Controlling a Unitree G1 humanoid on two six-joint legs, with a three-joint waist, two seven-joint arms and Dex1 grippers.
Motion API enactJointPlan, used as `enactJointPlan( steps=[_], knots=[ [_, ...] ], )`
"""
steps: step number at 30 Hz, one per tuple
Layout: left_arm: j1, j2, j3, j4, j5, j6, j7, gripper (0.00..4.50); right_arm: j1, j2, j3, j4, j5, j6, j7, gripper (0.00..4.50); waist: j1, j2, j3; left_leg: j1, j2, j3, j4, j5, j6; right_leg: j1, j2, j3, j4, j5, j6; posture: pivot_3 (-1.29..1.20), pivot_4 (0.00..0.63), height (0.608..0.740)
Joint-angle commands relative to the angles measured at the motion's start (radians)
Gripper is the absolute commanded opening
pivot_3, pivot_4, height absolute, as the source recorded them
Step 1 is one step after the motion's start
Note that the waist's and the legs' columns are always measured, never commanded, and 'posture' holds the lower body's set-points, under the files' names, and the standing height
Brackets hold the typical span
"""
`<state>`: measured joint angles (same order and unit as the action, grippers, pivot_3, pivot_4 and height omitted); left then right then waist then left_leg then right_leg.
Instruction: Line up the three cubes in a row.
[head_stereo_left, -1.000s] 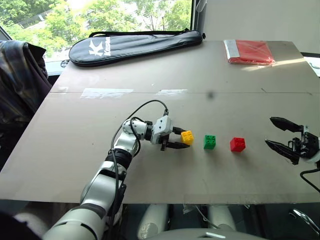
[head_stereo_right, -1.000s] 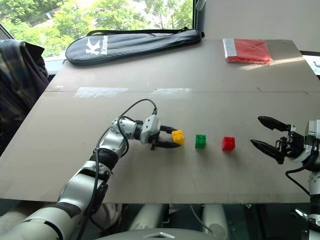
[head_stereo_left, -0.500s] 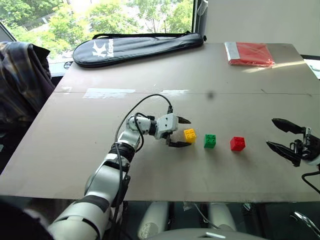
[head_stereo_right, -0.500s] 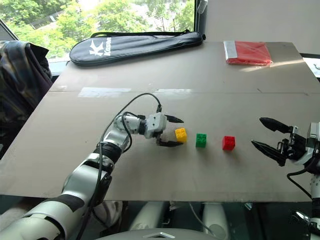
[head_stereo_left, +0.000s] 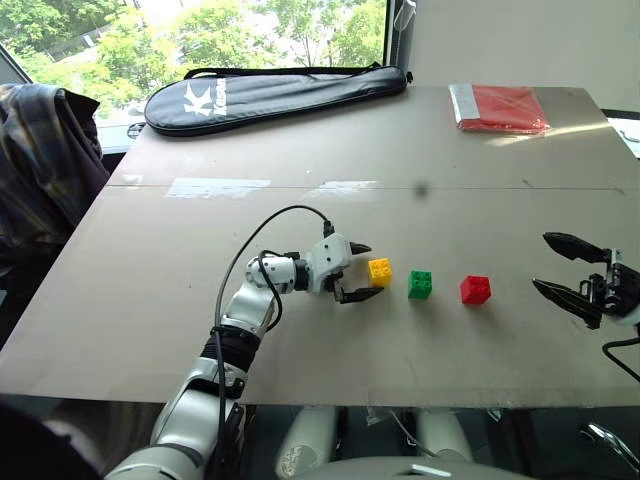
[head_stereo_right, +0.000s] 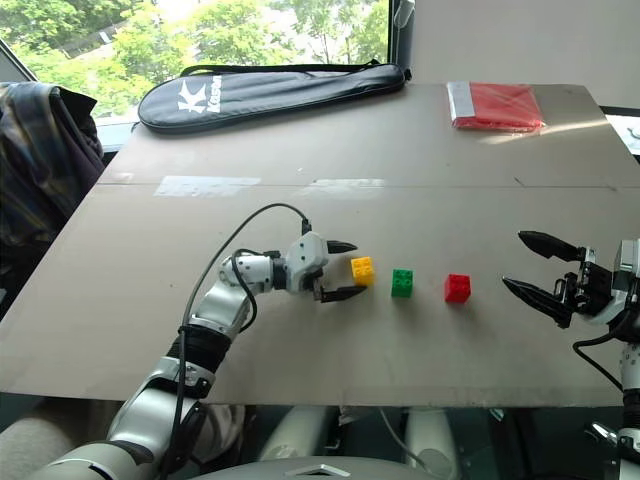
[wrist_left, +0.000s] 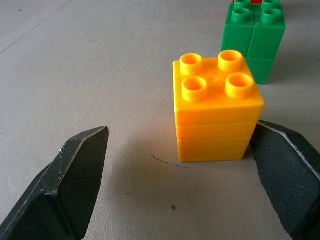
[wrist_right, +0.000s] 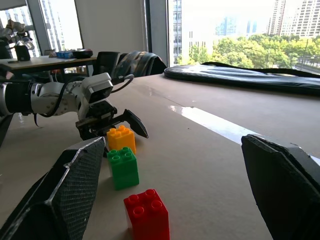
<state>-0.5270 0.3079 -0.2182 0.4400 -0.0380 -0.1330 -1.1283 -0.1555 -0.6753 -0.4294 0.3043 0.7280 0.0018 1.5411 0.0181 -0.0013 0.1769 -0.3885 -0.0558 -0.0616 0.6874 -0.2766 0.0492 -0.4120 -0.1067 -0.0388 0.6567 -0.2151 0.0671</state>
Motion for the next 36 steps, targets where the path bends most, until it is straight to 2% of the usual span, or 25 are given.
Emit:
enactJointPlan(
  steps=[1,2,4,5,6,9,10,11,18,31,36],
  knots=[
    [-0.019,-0.014,-0.039,0.044,-0.014,-0.007,-0.051,4.48,-0.007,-0.023,-0.017,-0.006,0.004,0.0,0.017,4.5,0.001,0.0,0.0,0.0,0.0,0.0,0.0,0.0,0.0,0.0,0.0,0.0,0.0,0.0,0.0,0.0,0.15,0.694],
    [-0.027,-0.015,-0.039,0.053,-0.022,-0.009,-0.068,4.48,-0.004,-0.024,-0.018,-0.006,0.003,-0.001,0.018,4.5,0.0,0.0,0.0,0.0,0.0,0.0,0.0,0.0,0.0,0.0,0.0,0.0,0.0,0.0,0.0,0.0,0.15,0.694],
    [-0.037,-0.017,-0.035,0.059,-0.046,0.002,-0.103,3.96,0.0,-0.024,-0.02,-0.009,0.002,-0.003,0.018,4.5,-0.002,0.0,0.0,-0.001,0.0,0.0,0.0,0.0,0.0,-0.001,0.0,0.0,-0.001,0.0,0.0,0.0,0.15,0.694],
    [-0.041,-0.017,-0.033,0.058,-0.056,0.008,-0.118,3.86,0.003,-0.024,-0.021,-0.011,0.002,-0.004,0.017,4.5,-0.003,0.0,0.0,-0.002,0.0,0.0,0.0,0.0,0.0,-0.002,0.0,0.0,-0.001,0.0,0.0,0.0,0.15,0.694],
    [-0.043,-0.017,-0.032,0.059,-0.063,0.011,-0.128,3.28,0.004,-0.024,-0.022,-0.013,0.001,-0.004,0.016,4.5,-0.003,0.0,0.0,-0.003,0.0,0.0,0.0,0.0,0.0,-0.003,0.0,0.0,0.0,0.0,0.0,0.0,0.15,0.694],
    [-0.053,-0.007,-0.037,0.087,-0.055,-0.013,-0.152,2.02,0.015,-0.019,-0.022,-0.021,0.0,-0.009,0.012,4.5,-0.003,0.0,0.0,-0.005,0.0,-0.001,0.0,0.0,0.0,-0.004,0.0,-0.001,-0.001,0.0,0.0,0.0,0.15,0.694],
    [-0.055,-0.006,-0.038,0.094,-0.052,-0.018,-0.155,1.46,0.017,-0.018,-0.021,-0.023,0.0,-0.011,0.011,4.5,-0.003,0.0,0.0,-0.005,0.0,0.0,0.0,0.0,0.0,-0.004,0.0,-0.001,-0.001,0.0,0.0,0.0,0.15,0.694],
    [-0.057,-0.005,-0.038,0.098,-0.048,-0.015,-0.151,1.25,0.018,-0.017,-0.021,-0.024,0.0,-0.011,0.011,4.5,-0.003,0.0,0.0,-0.005,0.0,0.0,0.0,0.0,0.0,-0.004,0.0,-0.001,0.0,0.0,0.0,0.0,0.15,0.694],
    [-0.069,0.041,-0.051,0.113,-0.044,-0.051,-0.225,1.32,0.025,-0.016,-0.018,-0.03,0.004,-0.004,0.017,4.5,-0.007,0.0,0.0,-0.004,0.001,0.0,0.0,0.0,0.0,-0.004,0.0,0.0,0.0,0.0,0.0,0.0,0.15,0.694],
    [-0.092,0.044,-0.055,0.179,-0.049,-0.113,-0.266,1.32,0.06,-0.053,0.002,-0.051,-0.003,0.01,0.073,4.5,-0.005,0.0,0.0,-0.005,0.001,0.0,0.0,0.0,0.0,-0.005,0.0,-0.001,-0.001,0.0,0.0,0.0,0.15,0.694],
    [-0.122,0.045,-0.061,0.261,-0.029,-0.2,-0.271,1.32,0.057,-0.075,0.022,-0.04,0.001,-0.001,0.073,4.5,-0.005,0.0,0.0,-0.005,0.001,0.0,0.0,0.0,0.0,-0.005,0.0,-0.001,-0.001,0.0,0.0,0.0,0.15,0.694]
  ],
)
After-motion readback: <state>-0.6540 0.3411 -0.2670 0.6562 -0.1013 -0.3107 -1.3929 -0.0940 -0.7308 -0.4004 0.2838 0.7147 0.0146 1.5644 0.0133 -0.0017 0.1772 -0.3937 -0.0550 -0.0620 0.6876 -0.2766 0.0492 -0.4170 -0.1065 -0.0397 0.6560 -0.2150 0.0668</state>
